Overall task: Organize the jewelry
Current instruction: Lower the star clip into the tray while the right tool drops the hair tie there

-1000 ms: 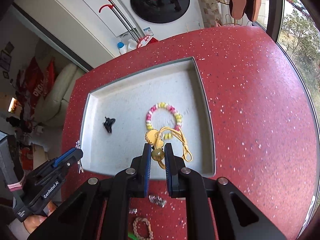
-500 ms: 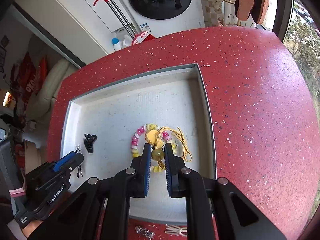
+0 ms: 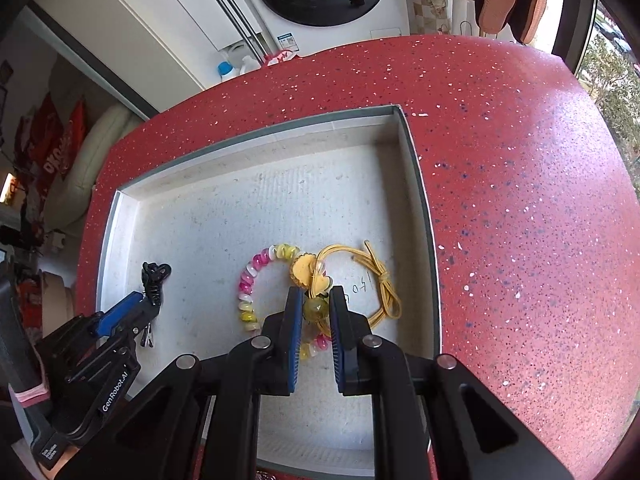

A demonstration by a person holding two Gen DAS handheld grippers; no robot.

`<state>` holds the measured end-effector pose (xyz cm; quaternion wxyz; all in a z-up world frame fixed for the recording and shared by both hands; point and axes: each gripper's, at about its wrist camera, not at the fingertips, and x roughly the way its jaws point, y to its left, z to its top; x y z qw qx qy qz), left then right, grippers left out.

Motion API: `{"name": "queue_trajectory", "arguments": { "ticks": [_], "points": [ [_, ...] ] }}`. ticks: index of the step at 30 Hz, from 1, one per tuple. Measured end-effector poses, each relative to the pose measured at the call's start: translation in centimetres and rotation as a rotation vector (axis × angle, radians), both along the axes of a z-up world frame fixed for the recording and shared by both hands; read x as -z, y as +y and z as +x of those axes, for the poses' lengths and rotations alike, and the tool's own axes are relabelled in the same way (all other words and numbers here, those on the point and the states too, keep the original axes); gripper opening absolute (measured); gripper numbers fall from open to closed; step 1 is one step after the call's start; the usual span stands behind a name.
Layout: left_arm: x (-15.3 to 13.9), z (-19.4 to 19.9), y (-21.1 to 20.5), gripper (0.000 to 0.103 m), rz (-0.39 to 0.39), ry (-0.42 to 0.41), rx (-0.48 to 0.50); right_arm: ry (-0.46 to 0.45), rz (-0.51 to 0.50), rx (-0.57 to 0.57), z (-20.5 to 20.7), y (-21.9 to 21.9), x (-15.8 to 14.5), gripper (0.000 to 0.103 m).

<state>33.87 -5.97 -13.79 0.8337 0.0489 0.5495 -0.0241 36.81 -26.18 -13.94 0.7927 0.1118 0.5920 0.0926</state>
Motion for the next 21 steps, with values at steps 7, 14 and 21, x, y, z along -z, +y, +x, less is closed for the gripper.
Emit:
{"name": "queue_trajectory", "arguments": {
  "ticks": [7, 14, 21],
  "points": [
    [-0.5, -0.4, -0.7, 0.035, 0.009, -0.004, 0.014, 0.012, 0.017, 0.002, 0.1, -0.3, 0.0, 0.029],
    [-0.9, -1.1, -0.5, 0.035, 0.020, -0.008, 0.009, 0.012, 0.056, 0.016, -0.4, -0.8, -0.3, 0.045],
    [-2.6, -2.1, 0.4, 0.103, 0.012, -0.082, -0.039, -0.005, 0.103, 0.026, -1.2, -1.0, -1.6, 0.061]
  ]
}}
